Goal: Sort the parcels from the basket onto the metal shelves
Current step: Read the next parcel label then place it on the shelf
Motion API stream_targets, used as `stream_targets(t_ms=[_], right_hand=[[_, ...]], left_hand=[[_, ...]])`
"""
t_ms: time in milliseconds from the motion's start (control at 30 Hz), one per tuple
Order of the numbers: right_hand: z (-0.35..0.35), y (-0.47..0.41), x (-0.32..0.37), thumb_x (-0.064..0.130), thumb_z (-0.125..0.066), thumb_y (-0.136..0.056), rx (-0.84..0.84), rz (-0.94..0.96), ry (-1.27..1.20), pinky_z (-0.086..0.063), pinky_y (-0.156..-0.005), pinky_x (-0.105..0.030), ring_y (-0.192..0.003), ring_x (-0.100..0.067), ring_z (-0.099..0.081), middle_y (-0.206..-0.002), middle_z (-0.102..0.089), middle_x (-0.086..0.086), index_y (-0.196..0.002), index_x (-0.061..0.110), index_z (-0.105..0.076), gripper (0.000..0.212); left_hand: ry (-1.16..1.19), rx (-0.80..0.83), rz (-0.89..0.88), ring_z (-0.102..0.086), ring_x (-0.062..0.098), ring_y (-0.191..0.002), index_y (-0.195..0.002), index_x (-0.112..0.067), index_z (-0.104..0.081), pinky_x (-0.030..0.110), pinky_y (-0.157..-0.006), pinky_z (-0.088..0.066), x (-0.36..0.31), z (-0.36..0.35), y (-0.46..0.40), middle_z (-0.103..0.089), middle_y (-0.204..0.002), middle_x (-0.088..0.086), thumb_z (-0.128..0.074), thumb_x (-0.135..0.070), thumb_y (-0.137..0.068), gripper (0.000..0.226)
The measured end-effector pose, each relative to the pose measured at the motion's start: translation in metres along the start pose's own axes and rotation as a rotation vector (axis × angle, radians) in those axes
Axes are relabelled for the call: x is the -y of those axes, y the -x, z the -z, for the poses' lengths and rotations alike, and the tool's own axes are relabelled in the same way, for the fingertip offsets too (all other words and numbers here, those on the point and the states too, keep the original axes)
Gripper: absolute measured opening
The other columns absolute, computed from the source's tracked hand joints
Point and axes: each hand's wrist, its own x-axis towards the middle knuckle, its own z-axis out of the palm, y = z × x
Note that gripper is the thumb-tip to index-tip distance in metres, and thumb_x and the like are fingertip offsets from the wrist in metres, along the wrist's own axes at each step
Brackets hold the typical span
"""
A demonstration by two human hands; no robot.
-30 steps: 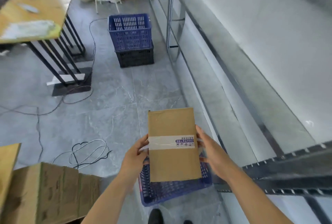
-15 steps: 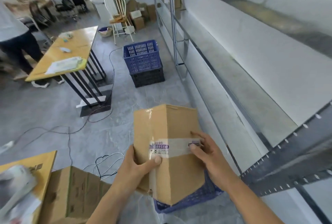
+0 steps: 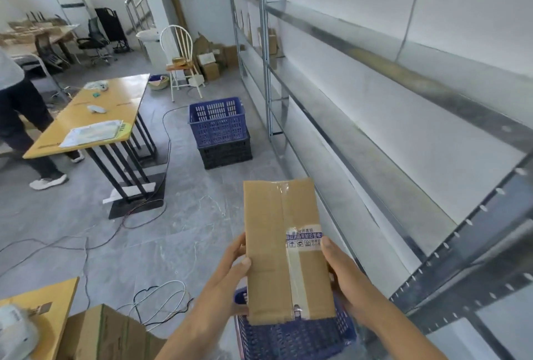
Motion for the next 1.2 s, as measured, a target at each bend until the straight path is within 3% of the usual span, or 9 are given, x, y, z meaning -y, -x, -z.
stream_targets(t_ms=[200, 333, 433, 500, 600, 733, 933, 1033, 1200], right_hand=[[0.002, 0.003, 0.014, 0.061, -0.059, -0.094, -0.025, -0.016, -0.011, -0.052, -0.109, -0.048, -0.12, -0.015, -0.07, -0.128, -0.075, 0.009, -0.129, 0.045, -0.066, 0.04], [0.0, 0.005, 0.011, 0.053, -0.066, -0.089, -0.047, -0.006, -0.122, -0.053, -0.106, -0.049, -0.115, -0.02, -0.072, -0.121, -0.078, 0.002, -0.132, 0.03, -0.067, 0.049], [-0.001, 0.009, 0.003, 0.047, -0.065, -0.085, -0.087, -0.031, -0.332, -0.058, -0.091, -0.046, -0.104, -0.028, -0.075, -0.115, -0.08, -0.009, -0.128, 0.016, -0.071, 0.053], [-0.002, 0.012, -0.006, 0.043, -0.055, -0.095, -0.04, -0.042, -0.447, -0.059, -0.09, -0.047, -0.115, -0.036, -0.071, -0.127, -0.075, -0.017, -0.136, 0.013, -0.067, 0.052], [-0.008, 0.017, -0.016, 0.033, -0.046, -0.104, 0.036, -0.015, -0.564, -0.062, -0.087, -0.047, -0.12, -0.039, -0.069, -0.135, -0.069, -0.021, -0.142, 0.016, -0.061, 0.045], [-0.003, 0.013, -0.032, 0.023, -0.06, -0.1, 0.035, 0.05, -0.566, -0.055, -0.099, -0.056, -0.126, -0.039, -0.065, -0.144, -0.064, -0.014, -0.143, 0.044, -0.055, 0.048], [0.005, 0.017, -0.025, 0.033, -0.078, -0.086, 0.032, 0.086, -0.458, -0.05, -0.098, -0.049, -0.117, -0.033, -0.064, -0.138, -0.068, -0.013, -0.139, 0.037, -0.062, 0.055], [0.009, 0.017, -0.019, 0.023, -0.073, -0.093, 0.008, 0.118, -0.315, -0.045, -0.092, -0.047, -0.109, -0.037, -0.058, -0.123, -0.064, -0.038, -0.139, 0.031, -0.06, 0.049], [0.012, 0.015, -0.002, 0.0, -0.062, -0.085, -0.026, 0.156, -0.1, -0.054, -0.087, -0.04, -0.113, -0.033, -0.066, -0.139, -0.06, -0.013, -0.138, 0.025, -0.053, 0.059]], left_hand=[[-0.097, 0.054, 0.01, -0.065, 0.018, -0.118, -0.132, -0.062, -0.061, 0.058, -0.085, -0.064, -0.012, 0.0, -0.004, -0.064, -0.129, -0.017, -0.05, -0.017, -0.105, 0.053], [-0.413, -0.002, -0.171, -0.061, 0.013, -0.117, -0.12, -0.086, -0.046, 0.033, -0.098, -0.059, -0.012, -0.001, -0.002, -0.048, -0.145, -0.02, -0.056, -0.007, -0.105, 0.082], [-0.618, -0.069, -0.375, -0.034, 0.004, -0.144, -0.13, -0.09, -0.025, 0.037, -0.121, -0.037, -0.018, -0.005, 0.005, -0.025, -0.154, -0.032, -0.08, -0.045, -0.085, 0.084], [-0.665, -0.155, -0.393, -0.018, 0.004, -0.148, -0.147, -0.075, -0.008, 0.043, -0.122, -0.029, -0.023, -0.009, 0.013, -0.015, -0.155, -0.033, -0.081, -0.084, -0.047, 0.124], [-0.556, -0.197, -0.257, -0.029, 0.017, -0.152, -0.162, -0.042, 0.011, 0.05, -0.124, -0.031, -0.027, -0.013, 0.026, -0.02, -0.164, -0.017, -0.079, -0.092, -0.019, 0.177], [-0.461, -0.135, -0.12, -0.062, 0.006, -0.121, -0.146, -0.052, -0.025, 0.036, -0.101, -0.05, -0.023, 0.001, 0.038, -0.055, -0.142, -0.025, -0.091, -0.076, -0.031, 0.134], [-0.197, 0.041, 0.017, -0.077, 0.024, -0.112, -0.135, -0.074, -0.038, 0.056, -0.081, -0.064, -0.019, 0.017, 0.053, -0.072, -0.131, -0.019, -0.083, -0.034, -0.083, 0.079], [-0.184, 0.038, 0.004, -0.079, 0.022, -0.106, -0.141, -0.07, -0.038, 0.051, -0.073, -0.066, -0.017, 0.02, 0.053, -0.073, -0.128, -0.02, -0.078, -0.034, -0.086, 0.077], [-0.138, 0.003, 0.002, -0.079, 0.021, -0.104, -0.141, -0.066, -0.042, 0.048, -0.072, -0.066, -0.015, 0.024, 0.053, -0.07, -0.133, -0.016, -0.083, -0.04, -0.077, 0.08]])
